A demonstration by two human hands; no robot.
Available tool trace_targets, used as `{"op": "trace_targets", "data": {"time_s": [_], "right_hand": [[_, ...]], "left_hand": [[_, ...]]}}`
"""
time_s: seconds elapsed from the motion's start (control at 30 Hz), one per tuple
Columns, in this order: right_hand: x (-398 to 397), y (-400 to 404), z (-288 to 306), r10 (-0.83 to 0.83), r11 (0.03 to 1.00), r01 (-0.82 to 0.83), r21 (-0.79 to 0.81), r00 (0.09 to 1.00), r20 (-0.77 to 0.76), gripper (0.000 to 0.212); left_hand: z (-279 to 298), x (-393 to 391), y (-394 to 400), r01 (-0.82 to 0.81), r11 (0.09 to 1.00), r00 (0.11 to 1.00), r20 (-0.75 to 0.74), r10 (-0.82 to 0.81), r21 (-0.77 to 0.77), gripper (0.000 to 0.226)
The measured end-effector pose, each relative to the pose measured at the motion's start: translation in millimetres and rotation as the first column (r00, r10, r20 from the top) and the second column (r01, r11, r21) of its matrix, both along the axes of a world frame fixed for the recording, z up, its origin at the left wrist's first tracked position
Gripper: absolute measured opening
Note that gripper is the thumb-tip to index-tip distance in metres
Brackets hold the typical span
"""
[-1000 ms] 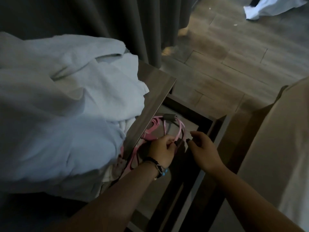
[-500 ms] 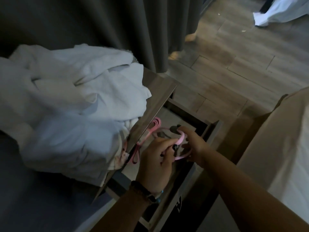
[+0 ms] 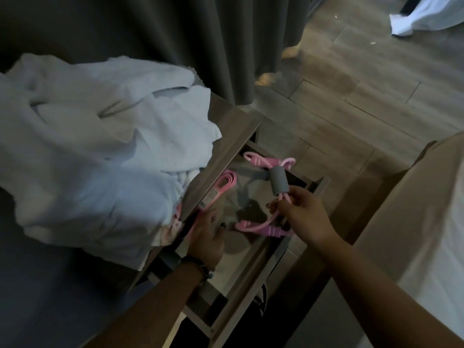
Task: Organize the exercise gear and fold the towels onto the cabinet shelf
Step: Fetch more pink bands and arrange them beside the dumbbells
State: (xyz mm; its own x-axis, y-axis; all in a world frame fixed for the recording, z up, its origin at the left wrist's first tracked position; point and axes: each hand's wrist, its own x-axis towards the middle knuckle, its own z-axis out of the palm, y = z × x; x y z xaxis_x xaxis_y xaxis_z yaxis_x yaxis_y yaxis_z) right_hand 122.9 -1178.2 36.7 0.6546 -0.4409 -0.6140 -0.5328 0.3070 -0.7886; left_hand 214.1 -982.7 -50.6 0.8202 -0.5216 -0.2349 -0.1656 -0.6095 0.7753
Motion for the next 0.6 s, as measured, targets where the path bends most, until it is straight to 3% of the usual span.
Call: {"op": "trace_targets", "data": {"time_s": [0.03, 0.1, 0.2, 0.33, 0.5, 0.6], "right_hand": [[-2.3, 1.8, -3.6, 0.005, 1.0, -0.005, -0.003, 1.0, 0.004, 0.022], [-6.6, 5.6, -12.2, 0.029, 0.999, -0.029, -0.03, 1.0, 0.005, 0.022], [-16.9, 8.5, -27.6, 0.064, 0.996, -0.062, -0.063, 0.998, 0.026, 0.021], [-30.7, 11.5, -47.4, -0.021, 0.999, 0.018, 0.034, 0.995, 0.098, 0.024], [-37.5, 19.4, -59.0, -0.113, 0.993, 0.11, 0.03, 0.984, 0.137, 0.026], [-40.4, 21.0, -58.1, -0.164, 0.986, 0.157, 0.054, 0.971, 0.173, 0.024]], "left_hand": [[-17.0, 4.7, 0.4, 0.083, 0.993, 0.995, 0.042, -0.087, 0.084, 0.041], [-44.6, 15.8, -0.9, 0.198, 0.944, 0.98, -0.022, -0.199, 0.265, 0.049], [-71.4, 33.6, -8.5, 0.117, 0.817, 0.993, -0.083, -0.084, 0.565, 0.074], [-84.0, 50.2, -30.0, 0.02, 0.8, 0.996, -0.083, 0.037, 0.599, 0.075], [-97.2, 54.7, -33.2, 0.037, 0.734, 0.995, -0.093, 0.036, 0.678, 0.076], [-95.2, 49.1, -31.0, 0.102, 0.675, 0.995, -0.088, -0.055, 0.731, 0.069]]}}
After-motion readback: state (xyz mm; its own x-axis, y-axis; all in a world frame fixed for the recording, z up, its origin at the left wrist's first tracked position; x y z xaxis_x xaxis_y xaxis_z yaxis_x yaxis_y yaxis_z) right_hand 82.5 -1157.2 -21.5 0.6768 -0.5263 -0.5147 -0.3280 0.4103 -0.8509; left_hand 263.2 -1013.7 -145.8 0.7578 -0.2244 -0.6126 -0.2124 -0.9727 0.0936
